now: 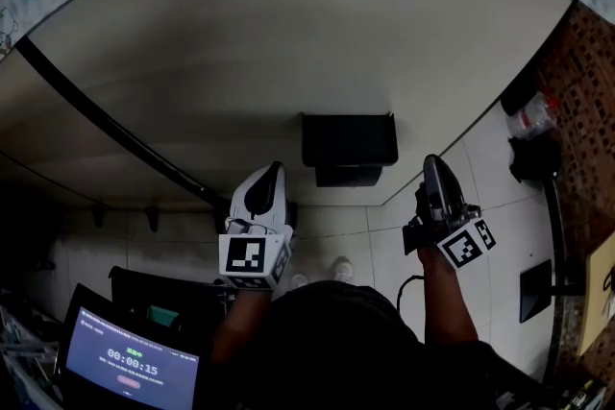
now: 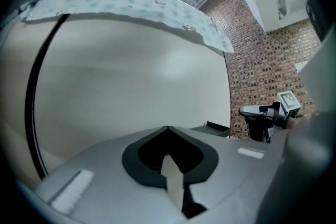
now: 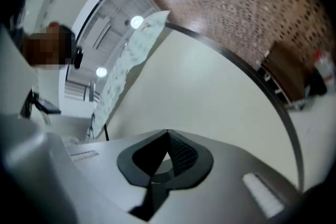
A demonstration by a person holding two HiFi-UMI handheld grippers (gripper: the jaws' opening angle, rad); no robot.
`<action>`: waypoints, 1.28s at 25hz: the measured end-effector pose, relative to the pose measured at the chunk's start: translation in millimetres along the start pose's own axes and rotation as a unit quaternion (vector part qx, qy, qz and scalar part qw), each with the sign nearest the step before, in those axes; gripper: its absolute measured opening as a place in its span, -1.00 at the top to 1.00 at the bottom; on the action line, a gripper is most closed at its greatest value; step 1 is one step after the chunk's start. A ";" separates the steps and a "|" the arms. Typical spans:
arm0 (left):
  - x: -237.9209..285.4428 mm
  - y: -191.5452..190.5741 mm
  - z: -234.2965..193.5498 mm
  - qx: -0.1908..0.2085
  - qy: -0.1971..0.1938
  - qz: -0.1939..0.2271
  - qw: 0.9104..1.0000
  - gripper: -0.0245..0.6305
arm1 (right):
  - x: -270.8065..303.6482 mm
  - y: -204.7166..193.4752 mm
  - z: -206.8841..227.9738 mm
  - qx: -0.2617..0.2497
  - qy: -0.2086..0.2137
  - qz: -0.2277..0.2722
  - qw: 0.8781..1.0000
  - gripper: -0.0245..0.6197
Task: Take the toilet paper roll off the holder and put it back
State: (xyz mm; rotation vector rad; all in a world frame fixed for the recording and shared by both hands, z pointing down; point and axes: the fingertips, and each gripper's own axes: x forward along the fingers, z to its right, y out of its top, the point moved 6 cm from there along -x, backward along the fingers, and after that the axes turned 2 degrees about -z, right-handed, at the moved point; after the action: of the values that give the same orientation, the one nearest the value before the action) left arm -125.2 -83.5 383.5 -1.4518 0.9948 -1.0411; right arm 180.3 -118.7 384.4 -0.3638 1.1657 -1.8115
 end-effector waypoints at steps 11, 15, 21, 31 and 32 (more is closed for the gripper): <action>-0.4 7.3 7.5 0.017 -0.008 0.019 1.000 0.87 | 5.2 0.1 -36.8 -0.313 -0.135 -0.064 0.938 0.92; 0.8 7.7 13.3 0.022 -0.016 0.019 0.999 0.87 | 14.3 -6.6 -58.5 -0.324 -0.098 -0.061 0.939 0.92; 0.7 2.8 17.1 0.022 -0.021 0.011 0.999 0.87 | 20.3 -16.7 -77.7 -0.345 -0.065 -0.061 0.934 0.92; 1.7 -2.2 19.1 0.026 -0.027 0.005 0.999 0.87 | 24.0 -29.1 -84.3 -0.365 -0.051 -0.075 0.927 0.92; 2.2 -2.3 19.8 0.025 -0.027 0.004 0.999 0.87 | 23.8 -29.6 -83.5 -0.363 -0.052 -0.077 0.927 0.92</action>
State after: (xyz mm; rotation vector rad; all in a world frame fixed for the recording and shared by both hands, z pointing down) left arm -105.6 -80.0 384.4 -1.4257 0.9285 -1.0081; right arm 97.1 -87.5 361.4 -0.9865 1.7466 -1.4005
